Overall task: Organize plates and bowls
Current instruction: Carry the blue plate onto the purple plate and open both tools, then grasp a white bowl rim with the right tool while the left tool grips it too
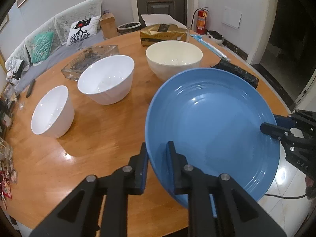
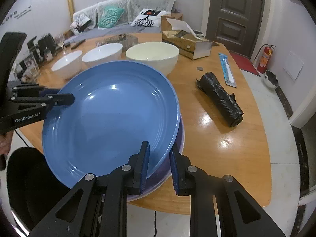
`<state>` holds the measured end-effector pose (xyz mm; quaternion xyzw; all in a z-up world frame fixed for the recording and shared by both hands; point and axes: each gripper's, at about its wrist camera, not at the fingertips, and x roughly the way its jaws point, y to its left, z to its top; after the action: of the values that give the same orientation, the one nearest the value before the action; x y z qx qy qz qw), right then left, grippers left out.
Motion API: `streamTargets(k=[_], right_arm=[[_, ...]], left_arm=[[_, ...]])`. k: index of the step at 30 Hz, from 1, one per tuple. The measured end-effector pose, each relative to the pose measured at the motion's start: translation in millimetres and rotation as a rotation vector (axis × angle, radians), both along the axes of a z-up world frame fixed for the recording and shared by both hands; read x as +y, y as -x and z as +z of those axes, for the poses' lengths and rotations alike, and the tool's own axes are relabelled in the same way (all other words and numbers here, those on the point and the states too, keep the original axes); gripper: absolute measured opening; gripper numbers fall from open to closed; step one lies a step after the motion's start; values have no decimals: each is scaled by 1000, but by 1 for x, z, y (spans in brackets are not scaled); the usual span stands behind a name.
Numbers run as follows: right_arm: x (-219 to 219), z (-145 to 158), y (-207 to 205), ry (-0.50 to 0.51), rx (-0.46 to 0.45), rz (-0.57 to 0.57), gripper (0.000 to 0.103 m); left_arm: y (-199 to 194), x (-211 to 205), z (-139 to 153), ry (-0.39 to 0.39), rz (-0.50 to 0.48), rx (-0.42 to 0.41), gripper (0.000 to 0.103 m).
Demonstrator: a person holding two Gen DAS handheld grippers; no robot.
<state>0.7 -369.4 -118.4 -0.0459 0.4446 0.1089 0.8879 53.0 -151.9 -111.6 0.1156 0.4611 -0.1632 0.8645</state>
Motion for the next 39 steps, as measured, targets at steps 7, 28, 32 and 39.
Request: streamTargets(k=[7, 28, 32, 39], right_arm=[[-1, -4, -4, 31, 12, -19, 17], [-4, 4, -10, 84, -16, -32, 30], [0, 27, -15, -1, -79, 8, 48], [37, 59, -50, -127, -157, 129, 67]], left_arm=[[-3, -7, -10, -26, -22, 17, 16], [-14, 3, -5, 21, -7, 28, 21], [-21, 23, 18, 84, 10, 0, 32], [-60, 68, 64, 147, 30, -34, 49]])
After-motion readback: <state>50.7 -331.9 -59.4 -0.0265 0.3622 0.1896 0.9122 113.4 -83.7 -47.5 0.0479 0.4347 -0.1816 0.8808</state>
